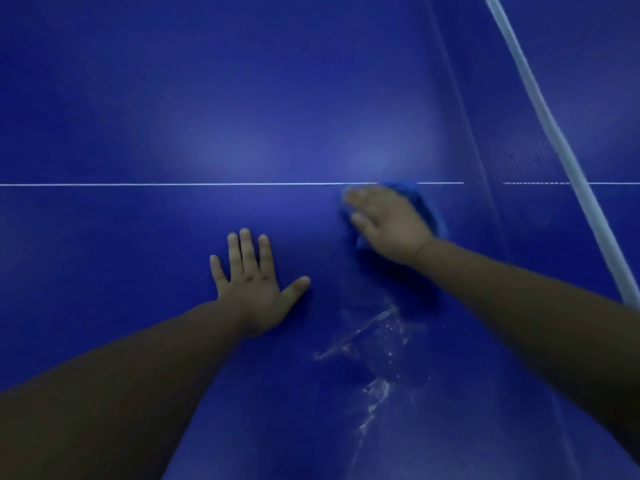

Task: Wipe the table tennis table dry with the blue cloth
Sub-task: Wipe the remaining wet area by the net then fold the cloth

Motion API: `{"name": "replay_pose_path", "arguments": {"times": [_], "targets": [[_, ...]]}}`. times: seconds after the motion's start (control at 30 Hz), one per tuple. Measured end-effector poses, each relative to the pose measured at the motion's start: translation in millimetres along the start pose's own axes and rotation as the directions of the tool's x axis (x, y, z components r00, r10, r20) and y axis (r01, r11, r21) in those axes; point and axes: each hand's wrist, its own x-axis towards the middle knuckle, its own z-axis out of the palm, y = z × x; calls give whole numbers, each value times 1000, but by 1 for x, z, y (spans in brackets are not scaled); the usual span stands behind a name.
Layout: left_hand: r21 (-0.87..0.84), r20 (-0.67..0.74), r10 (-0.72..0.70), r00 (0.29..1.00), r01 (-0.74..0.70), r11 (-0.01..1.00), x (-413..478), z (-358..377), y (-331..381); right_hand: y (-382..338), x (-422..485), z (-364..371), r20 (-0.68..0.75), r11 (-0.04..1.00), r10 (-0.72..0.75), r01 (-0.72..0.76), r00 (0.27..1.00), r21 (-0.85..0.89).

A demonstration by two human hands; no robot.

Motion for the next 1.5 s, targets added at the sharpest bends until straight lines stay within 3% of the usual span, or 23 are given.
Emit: {"name": "replay_pose_path", "arguments": {"times": [0.07,0.13,0.2,0.3,0.37,0.43,0.5,0.6,0.63,0.67,0.7,0.73,0.8,0.87,0.93,1.03,1.13,1.17,1.2,1.3,1.37,1.43,1.5], "targets": [[-73,-99,56,994,-64,995,-12,3,-13,-47,-46,5,89,973,-225,220,970,64],[-98,-196,46,979,-67,993,-27,11,-39,-66,-92,-1,165,931,-351,324,922,169],[-39,-179,-48,983,42,998,-58,24,-71,-55,-97,-2,102,946,-272,246,957,209],[24,-82,-145,986,147,989,-91,46,-104,-29,-48,0,-96,988,84,-71,992,141],[29,-65,-134,989,137,990,-91,50,-109,-31,-5,2,-55,993,94,-89,994,74],[26,-42,-135,990,136,990,-87,49,-110,-52,17,9,11,996,-58,57,998,67],[27,-15,-122,992,123,992,-85,49,-112,-86,2,16,34,948,-304,298,952,112],[20,27,-119,992,119,993,-86,46,-114,-138,-81,17,165,729,-671,603,723,324],[18,31,-118,992,118,993,-86,45,-114,-140,-103,15,185,663,-740,656,646,360],[11,35,-115,993,115,993,-87,44,-113,-134,-111,12,186,638,-762,673,620,374],[-5,31,-109,994,109,994,-88,44,-112,-123,-105,8,177,679,-721,633,670,371],[-12,26,-102,994,103,995,-88,43,-111,-108,-89,5,143,754,-629,556,764,350],[-8,19,-102,995,102,995,-89,42,-113,-78,-45,-2,29,915,-344,328,939,235],[2,15,-102,995,102,995,-89,44,-113,-59,-16,0,-10,983,-149,150,989,108],[3,12,-102,995,102,995,-88,44,-112,-67,-14,13,-6,987,-146,146,989,68],[-22,-10,-76,997,76,997,-89,41,-113,-132,-54,21,53,931,-333,319,941,178],[-85,-99,-23,995,14,996,-111,51,-131,-191,-131,25,180,781,-601,524,779,339],[-74,-102,-58,993,51,996,-127,59,-138,-196,-146,27,192,738,-656,568,730,364],[-51,-80,-112,991,108,993,-146,70,-145,-194,-150,28,182,730,-663,576,726,367],[9,23,-190,981,190,982,-186,100,-158,-171,-100,28,49,906,-380,361,924,221],[-3,20,-177,984,177,984,-188,105,-163,-170,-49,32,-24,980,-164,166,986,112],[-5,28,-177,984,177,984,-186,105,-165,-192,-24,43,22,981,-168,165,986,104],[-8,56,-172,984,172,985,-182,105,-166,-220,-38,52,26,930,-349,343,937,133]]}}
